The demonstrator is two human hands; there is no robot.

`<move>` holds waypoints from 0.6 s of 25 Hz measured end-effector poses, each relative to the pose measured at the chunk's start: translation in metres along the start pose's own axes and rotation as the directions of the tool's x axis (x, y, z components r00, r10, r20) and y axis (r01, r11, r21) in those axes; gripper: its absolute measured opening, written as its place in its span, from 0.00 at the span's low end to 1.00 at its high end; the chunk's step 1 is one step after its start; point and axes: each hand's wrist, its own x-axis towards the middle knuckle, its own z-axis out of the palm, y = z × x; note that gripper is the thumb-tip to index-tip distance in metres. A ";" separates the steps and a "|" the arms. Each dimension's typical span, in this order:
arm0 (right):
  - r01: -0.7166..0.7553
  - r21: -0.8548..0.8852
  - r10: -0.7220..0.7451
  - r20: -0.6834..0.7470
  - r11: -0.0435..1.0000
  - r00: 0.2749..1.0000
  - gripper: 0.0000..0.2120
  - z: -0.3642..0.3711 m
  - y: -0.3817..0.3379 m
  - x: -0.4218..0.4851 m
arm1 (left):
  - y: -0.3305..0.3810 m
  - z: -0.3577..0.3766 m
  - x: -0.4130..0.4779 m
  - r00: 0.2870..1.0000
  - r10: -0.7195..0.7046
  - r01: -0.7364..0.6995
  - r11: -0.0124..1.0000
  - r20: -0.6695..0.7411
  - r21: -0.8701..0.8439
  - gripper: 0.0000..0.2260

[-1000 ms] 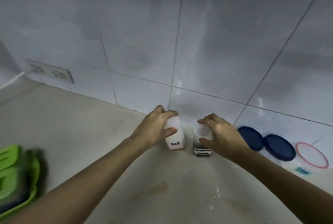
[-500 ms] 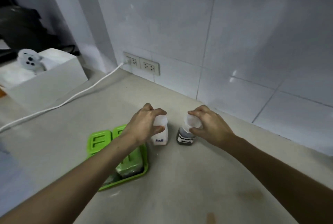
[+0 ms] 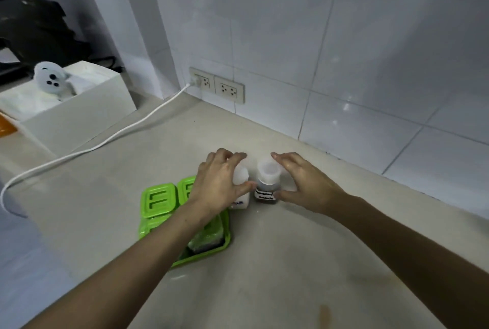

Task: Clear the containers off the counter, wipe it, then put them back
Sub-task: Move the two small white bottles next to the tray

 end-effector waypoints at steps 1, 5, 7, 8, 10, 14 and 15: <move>-0.006 0.004 0.006 0.011 1.000 1.000 0.37 0.000 0.009 -0.020 | 0.008 -0.001 -0.006 0.994 0.044 -0.042 0.999 -0.102 0.023 0.22; -0.162 -0.018 0.162 -0.010 0.987 0.987 0.30 0.002 0.064 -0.144 | 0.073 0.024 -0.045 0.934 0.260 -0.283 0.957 -0.244 -0.066 0.11; -0.270 -0.022 0.270 -0.029 0.962 0.962 0.28 -0.004 0.096 -0.215 | 0.115 0.054 -0.060 0.913 0.356 -0.381 0.919 -0.199 -0.103 0.10; -0.312 -0.027 0.310 -0.048 0.950 0.949 0.27 -0.009 0.111 -0.245 | 0.137 0.067 -0.064 0.907 0.385 -0.408 0.904 -0.171 -0.130 0.10; -0.432 -0.048 0.425 -0.113 0.901 0.898 0.25 -0.031 0.147 -0.310 | 0.202 0.094 -0.065 0.884 0.450 -0.467 0.857 -0.125 -0.218 0.11; -0.544 -0.236 0.491 -0.249 0.805 0.835 0.21 -0.087 0.224 -0.397 | 0.344 0.131 -0.063 0.852 0.514 -0.506 0.756 -0.101 -0.415 0.12; -0.535 -0.316 0.476 -0.249 0.783 0.844 0.21 -0.102 0.242 -0.406 | 0.375 0.137 -0.060 0.871 0.481 -0.466 0.745 -0.101 -0.477 0.12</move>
